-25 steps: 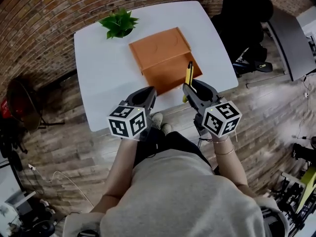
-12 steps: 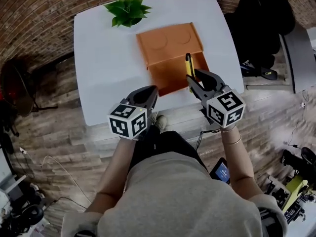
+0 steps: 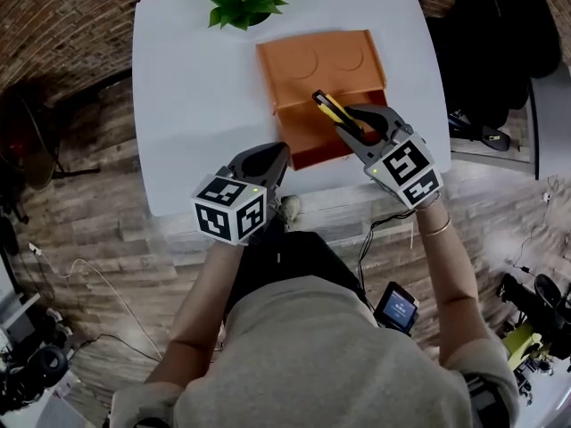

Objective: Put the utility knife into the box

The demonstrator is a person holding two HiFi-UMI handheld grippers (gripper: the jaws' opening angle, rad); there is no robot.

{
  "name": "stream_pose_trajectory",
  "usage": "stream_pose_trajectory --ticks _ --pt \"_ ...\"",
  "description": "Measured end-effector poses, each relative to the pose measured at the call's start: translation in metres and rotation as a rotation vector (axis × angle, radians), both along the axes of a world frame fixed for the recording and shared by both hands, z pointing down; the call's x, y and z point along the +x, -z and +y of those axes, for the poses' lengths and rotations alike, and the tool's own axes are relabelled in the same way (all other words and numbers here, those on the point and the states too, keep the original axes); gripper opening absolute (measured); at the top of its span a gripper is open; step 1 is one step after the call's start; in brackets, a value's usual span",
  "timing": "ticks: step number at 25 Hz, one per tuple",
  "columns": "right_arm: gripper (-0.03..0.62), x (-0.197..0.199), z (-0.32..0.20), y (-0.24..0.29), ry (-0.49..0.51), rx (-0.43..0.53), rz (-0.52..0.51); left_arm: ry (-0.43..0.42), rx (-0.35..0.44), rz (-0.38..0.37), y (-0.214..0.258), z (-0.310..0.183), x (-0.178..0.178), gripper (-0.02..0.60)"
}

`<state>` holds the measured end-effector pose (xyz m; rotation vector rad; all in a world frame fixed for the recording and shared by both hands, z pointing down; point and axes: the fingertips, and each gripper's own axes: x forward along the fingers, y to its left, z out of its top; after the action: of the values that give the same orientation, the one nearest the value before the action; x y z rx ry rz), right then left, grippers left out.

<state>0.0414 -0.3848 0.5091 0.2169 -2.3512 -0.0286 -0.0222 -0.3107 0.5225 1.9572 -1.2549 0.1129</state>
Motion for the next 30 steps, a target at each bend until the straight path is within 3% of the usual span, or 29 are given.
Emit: stream_pose_trajectory --ticks 11,17,22,30 --pt "0.114 0.012 0.014 -0.058 0.344 0.111 0.298 0.049 0.023 0.032 -0.009 -0.005 -0.006 0.008" --pt "0.114 0.011 0.011 -0.076 0.393 0.105 0.363 0.082 0.020 0.005 -0.017 -0.009 -0.009 0.008" --pt "0.114 0.013 0.005 -0.096 0.471 0.167 0.456 0.099 0.030 0.023 -0.019 -0.017 -0.011 0.008" --pt "0.117 0.012 0.004 -0.107 0.487 0.122 0.471 0.108 0.032 0.032 -0.018 -0.015 -0.014 0.008"
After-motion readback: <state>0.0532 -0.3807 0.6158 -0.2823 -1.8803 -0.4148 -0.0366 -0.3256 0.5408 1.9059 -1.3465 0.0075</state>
